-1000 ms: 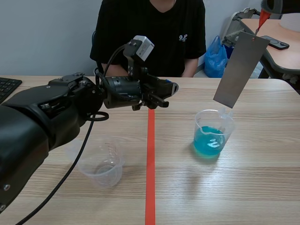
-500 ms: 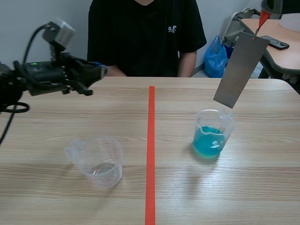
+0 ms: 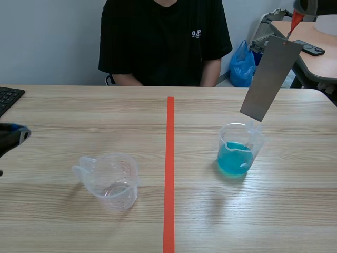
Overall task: Do the redox reaction experiment.
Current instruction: 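Raise the plate and point at it, then put the plate into the left beaker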
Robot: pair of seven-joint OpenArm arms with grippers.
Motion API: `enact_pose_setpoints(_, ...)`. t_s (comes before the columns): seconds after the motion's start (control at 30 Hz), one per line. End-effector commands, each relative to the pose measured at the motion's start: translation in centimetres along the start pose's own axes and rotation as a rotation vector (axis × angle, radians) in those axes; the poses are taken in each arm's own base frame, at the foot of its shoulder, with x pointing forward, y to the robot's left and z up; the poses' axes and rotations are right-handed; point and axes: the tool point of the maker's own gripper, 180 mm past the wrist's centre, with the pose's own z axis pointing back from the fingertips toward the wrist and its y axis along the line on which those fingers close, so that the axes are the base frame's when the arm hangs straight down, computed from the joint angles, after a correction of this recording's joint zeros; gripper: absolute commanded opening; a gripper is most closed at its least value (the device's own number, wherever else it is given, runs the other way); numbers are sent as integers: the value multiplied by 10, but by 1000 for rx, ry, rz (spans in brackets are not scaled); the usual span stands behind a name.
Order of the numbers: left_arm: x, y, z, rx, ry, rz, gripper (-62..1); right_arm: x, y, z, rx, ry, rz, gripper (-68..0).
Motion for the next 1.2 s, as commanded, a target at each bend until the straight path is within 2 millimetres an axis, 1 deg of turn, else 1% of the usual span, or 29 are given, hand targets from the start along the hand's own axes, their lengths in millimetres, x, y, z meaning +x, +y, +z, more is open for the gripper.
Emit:
enact_pose_setpoints(0.0, 1, -9, 7, -8, -32, 7, -573, 13, 2, 4, 10, -27, 31, -660)
enact_pose_setpoints(0.13, -16, -30, 37, -16, -23, 35, -573, 13, 2, 4, 9, -26, 31, -660)
enact_pose_setpoints(0.33, -36, -62, 78, -11, 7, 41, -573, 13, 2, 4, 9, -26, 31, -660)
enact_pose_setpoints(0.5, -49, -89, 102, 3, 36, 38, -573, 13, 2, 4, 9, -27, 31, -660)
enact_pose_setpoints(0.6, -54, -106, 113, 6, 47, 38, -573, 13, 2, 4, 10, -27, 31, -660)
enact_pose_setpoints(0.73, -60, -129, 123, 12, 65, 3, -573, 13, 2, 4, 9, -27, 31, -660)
enact_pose_setpoints(0.87, -65, -151, 126, -18, 95, -16, -573, 13, 2, 3, 10, -29, 30, -660)
enact_pose_setpoints(1.07, -72, -163, 125, -19, 130, -32, -573, 14, 7, -1, 23, -56, 19, -660)
enact_pose_setpoints(1.17, -75, -167, 125, -25, 140, -34, -573, 14, 17, -8, 52, -58, 27, -660)
